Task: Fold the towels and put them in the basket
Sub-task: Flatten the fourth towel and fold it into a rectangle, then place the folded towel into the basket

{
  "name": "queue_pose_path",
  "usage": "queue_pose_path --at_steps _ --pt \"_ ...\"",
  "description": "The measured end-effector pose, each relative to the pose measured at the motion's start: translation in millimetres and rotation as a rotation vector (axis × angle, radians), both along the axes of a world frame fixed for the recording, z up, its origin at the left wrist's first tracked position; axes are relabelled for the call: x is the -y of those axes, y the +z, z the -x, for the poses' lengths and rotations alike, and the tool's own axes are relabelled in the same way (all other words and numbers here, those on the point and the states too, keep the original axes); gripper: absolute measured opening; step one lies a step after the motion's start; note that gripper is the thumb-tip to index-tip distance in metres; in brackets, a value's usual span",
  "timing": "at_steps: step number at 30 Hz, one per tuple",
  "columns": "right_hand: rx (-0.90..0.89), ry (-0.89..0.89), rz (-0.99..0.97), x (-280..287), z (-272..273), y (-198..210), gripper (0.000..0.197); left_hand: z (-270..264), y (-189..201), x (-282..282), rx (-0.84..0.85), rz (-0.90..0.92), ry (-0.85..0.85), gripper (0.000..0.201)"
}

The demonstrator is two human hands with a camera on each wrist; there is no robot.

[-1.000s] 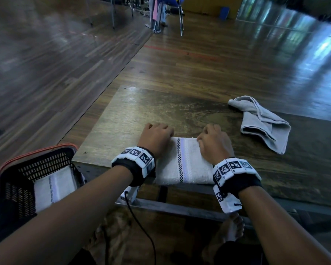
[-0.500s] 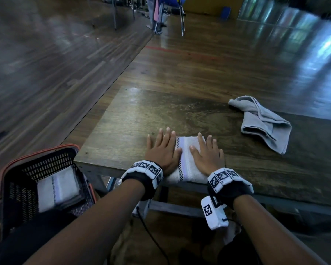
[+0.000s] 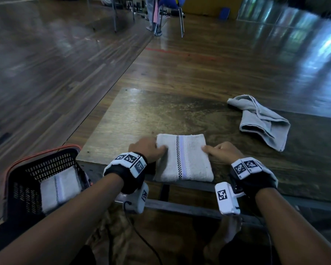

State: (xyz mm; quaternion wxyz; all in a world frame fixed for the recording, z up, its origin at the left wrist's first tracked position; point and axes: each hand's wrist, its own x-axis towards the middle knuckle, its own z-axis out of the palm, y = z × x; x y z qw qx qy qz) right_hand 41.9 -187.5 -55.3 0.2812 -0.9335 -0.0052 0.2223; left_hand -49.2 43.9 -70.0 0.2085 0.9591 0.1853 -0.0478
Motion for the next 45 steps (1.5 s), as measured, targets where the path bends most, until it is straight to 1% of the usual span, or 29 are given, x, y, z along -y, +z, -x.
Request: queue_pose_path --at_steps 2,4,7,8,9,11,12,13,14,15,17,18,20,21,22,24,25,26,28,29,32,34,37,40,43,45 --pt "-0.03 0.013 0.012 -7.2 0.5 -2.7 0.057 -2.4 0.2 1.3 -0.06 0.094 -0.007 0.046" --pt "-0.038 0.012 -0.011 -12.6 1.7 -2.7 0.05 -5.6 0.2 1.2 -0.055 0.122 -0.012 0.054" --pt "-0.049 0.007 -0.044 -17.2 1.9 -2.0 0.038 -11.1 5.7 3.2 -0.044 0.18 -0.005 0.054" --pt "-0.054 0.01 -0.049 -17.9 1.9 -1.8 0.032 -12.6 9.5 4.2 -0.046 0.213 -0.003 0.052" --pt "-0.059 0.011 -0.056 -18.4 2.0 -1.1 0.032 -14.5 12.5 4.1 -0.046 0.261 0.002 0.048" --pt "-0.047 0.025 -0.091 -18.0 2.5 0.7 0.041 -18.4 14.6 1.7 -0.042 0.434 0.084 0.031" --pt "-0.024 0.027 -0.12 -16.7 2.7 1.4 0.04 -19.0 14.7 1.0 -0.048 0.533 0.139 0.022" --pt "0.004 0.017 -0.166 -15.2 2.9 2.0 0.031 -19.0 14.2 0.3 -0.055 0.634 0.186 0.016" --pt "0.021 -0.004 -0.224 -13.4 4.5 2.7 0.018 -17.7 13.2 -0.1 -0.055 0.725 0.215 0.011" --pt "0.015 -0.035 -0.288 -11.7 7.5 3.9 0.012 -15.8 11.8 -0.1 -0.052 0.786 0.22 0.017" --pt "-0.058 -0.102 -0.406 -7.6 16.4 5.5 0.021 -9.0 12.0 1.9 -0.035 0.842 0.195 0.033" --pt "-0.098 -0.133 -0.446 -4.9 22.4 5.5 0.028 -3.9 12.6 4.1 -0.028 0.853 0.173 0.034" --pt "-0.173 -0.199 -0.528 1.2 38.8 5.7 0.045 10.5 15.0 9.9 -0.05 0.858 0.138 0.024" --pt "-0.201 -0.216 -0.564 5.5 49.1 5.2 0.048 20.4 17.5 13.0 -0.071 0.851 0.118 0.014" --pt "-0.217 -0.214 -0.584 10.1 60.5 4.1 0.048 32.4 19.1 16.7 -0.084 0.854 0.102 0.004" --pt "-0.23 -0.181 -0.587 20.8 86.2 -1.0 0.046 61.2 17.9 25.9 -0.093 0.886 0.093 0.011" --pt "-0.233 -0.163 -0.579 27.0 100.7 -5.2 0.048 78.9 14.6 31.6 -0.105 0.931 0.099 0.009" --pt "-0.234 -0.15 -0.569 33.3 116.3 -10.2 0.052 97.1 7.1 36.2 -0.104 0.979 0.11 0.011" --pt "-0.248 -0.142 -0.568 46.9 149.6 -21.9 0.055 135.0 -9.9 47.0 -0.083 1.031 0.135 0.027" --pt "-0.272 -0.14 -0.576 53.8 166.3 -28.5 0.052 154.3 -18.3 52.2 -0.078 1.053 0.137 0.028" --pt "-0.382 -0.084 -0.562 68.0 213.9 -43.3 0.035 209.0 -40.0 62.3 -0.043 1.134 0.127 0.017" --pt "-0.42 -0.032 -0.544 66.2 233.4 -46.4 0.035 239.6 -47.5 63.2 -0.02 1.164 0.153 0.017" --pt "-0.427 0.043 -0.58 43.5 247.8 -43.4 0.032 279.0 -49.0 56.5 0.047 1.198 0.25 0.018" --pt "-0.467 0.138 -0.612 5.7 260.0 -38.4 0.03 313.9 -45.1 43.2 0.163 1.223 0.423 0.015" --pt "-0.51 0.244 -0.584 -39.7 276.3 -36.7 0.032 347.4 -40.7 24.8 0.273 1.238 0.571 0.009" --pt "-0.53 0.326 -0.546 -71.1 286.6 -37.9 0.032 366.8 -37.9 11.1 0.328 1.194 0.661 0.009"
